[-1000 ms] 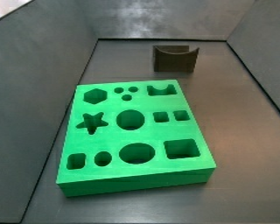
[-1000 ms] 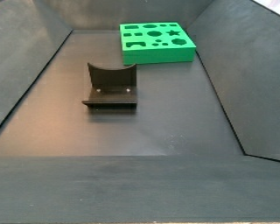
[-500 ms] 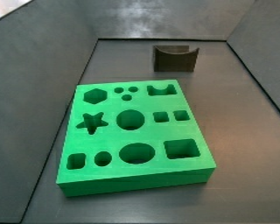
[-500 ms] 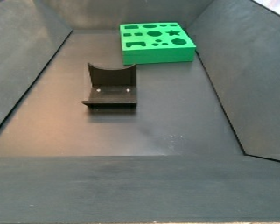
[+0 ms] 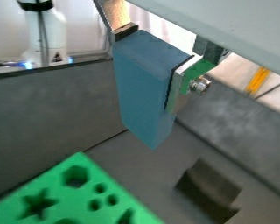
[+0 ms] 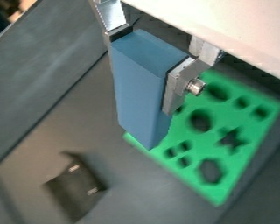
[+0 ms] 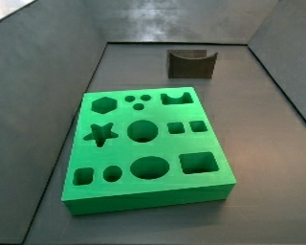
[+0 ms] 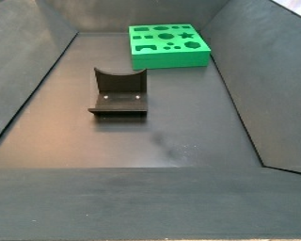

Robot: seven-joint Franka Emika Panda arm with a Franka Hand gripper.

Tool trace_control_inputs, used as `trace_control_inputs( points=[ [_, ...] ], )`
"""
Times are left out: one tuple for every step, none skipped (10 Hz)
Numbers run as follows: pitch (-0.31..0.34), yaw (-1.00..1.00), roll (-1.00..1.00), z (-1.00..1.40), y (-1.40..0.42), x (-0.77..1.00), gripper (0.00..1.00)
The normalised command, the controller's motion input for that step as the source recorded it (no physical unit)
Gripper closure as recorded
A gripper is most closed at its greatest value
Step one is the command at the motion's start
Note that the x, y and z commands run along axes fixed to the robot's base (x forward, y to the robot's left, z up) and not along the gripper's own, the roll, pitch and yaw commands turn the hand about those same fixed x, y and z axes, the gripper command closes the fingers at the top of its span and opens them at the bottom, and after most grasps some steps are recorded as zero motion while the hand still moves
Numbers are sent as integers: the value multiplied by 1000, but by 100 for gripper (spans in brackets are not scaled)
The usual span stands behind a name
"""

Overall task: Pick up the rectangle object. Move up. Place the rectangle object on the fixture. Regrasp the rectangle object. Move to above the board. Insert the rectangle object.
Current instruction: Move to above the board, then insert the rectangle object.

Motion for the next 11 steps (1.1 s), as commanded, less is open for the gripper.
trace_control_inputs(
  points=[
    [6, -113, -1000, 40, -259, -298, 100],
    [7, -104, -1000, 22, -133, -190, 100],
    [-2, -86, -901, 18, -71, -134, 100],
    [-15, -60, -668, 8, -29, -104, 100],
    [-33, -22, -393, 2, 7, -75, 100],
    [-42, -11, -244, 0, 11, -59, 100],
    [0, 0, 0, 0, -20, 0, 100],
    [-3, 0, -1, -17, -11, 0, 100],
    [-27, 29, -30, -171, -226, 0, 100],
    [-44, 23, -63, -323, -226, 0, 100],
    [-11, 117, -103, -371, -209, 134, 100]
  ],
)
